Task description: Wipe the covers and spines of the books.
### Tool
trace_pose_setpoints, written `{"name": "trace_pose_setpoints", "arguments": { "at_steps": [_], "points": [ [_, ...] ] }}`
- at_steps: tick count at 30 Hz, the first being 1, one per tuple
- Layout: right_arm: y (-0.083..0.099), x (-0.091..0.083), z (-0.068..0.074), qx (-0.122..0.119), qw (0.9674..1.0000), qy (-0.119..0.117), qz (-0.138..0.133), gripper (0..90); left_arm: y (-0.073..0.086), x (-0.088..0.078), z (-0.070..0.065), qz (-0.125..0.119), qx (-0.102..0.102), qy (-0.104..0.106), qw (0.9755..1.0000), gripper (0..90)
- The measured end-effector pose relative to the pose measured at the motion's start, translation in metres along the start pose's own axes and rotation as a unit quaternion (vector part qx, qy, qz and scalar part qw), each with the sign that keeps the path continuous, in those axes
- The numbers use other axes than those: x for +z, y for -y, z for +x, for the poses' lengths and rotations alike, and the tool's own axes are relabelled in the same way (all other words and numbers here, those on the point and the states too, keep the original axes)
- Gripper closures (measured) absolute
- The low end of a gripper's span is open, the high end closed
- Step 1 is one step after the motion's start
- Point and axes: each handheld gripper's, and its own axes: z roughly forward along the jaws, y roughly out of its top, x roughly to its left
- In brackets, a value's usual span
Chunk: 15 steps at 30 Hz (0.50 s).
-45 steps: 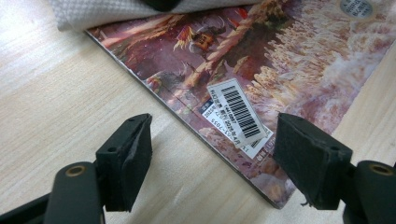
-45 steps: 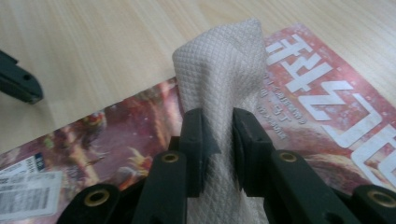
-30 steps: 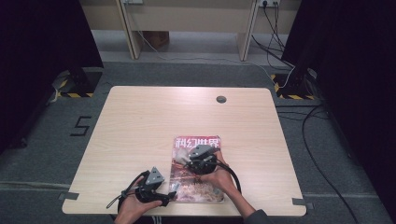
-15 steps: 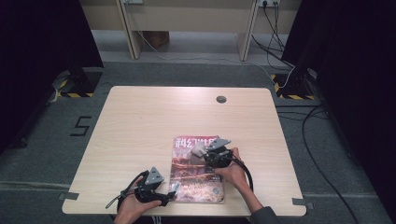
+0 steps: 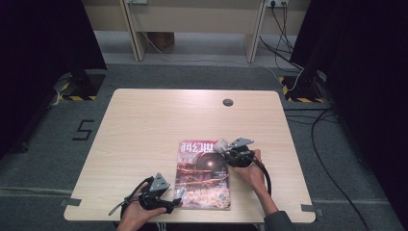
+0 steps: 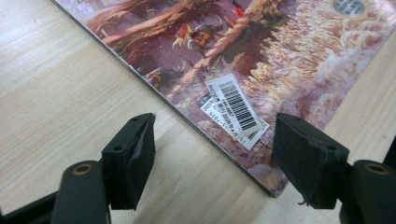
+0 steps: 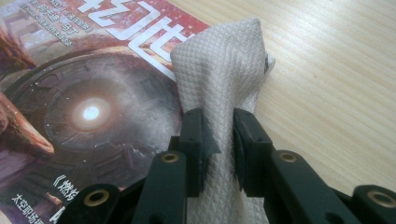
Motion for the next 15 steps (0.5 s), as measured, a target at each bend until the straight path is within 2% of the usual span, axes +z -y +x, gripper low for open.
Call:
{"name": "trace_pose_setpoints", "arguments": {
  "at_steps": [2, 7, 11, 15],
  "points": [
    [-0.001, 0.0, 0.004, -0.012, 0.9999, 0.007, 0.003, 75.7, 0.0, 0.0, -0.001, 0.0, 0.004, 0.003, 1.0, 31.7],
    [-0.002, -0.002, 0.015, -0.031, 0.9995, 0.004, 0.007, 74.8, 0.001, -0.001, -0.003, 0.001, 0.007, 0.008, 0.9999, 32.3],
    [-0.003, -0.002, 0.023, -0.038, 0.9992, -0.013, 0.004, 74.9, 0.002, -0.002, -0.006, 0.004, 0.017, 0.013, 0.9998, 35.0],
    [-0.006, -0.001, 0.039, -0.054, 0.998, -0.034, 0.004, 74.8, 0.003, -0.002, -0.009, 0.006, 0.023, 0.02, 0.9995, 37.6]
  ]
}}
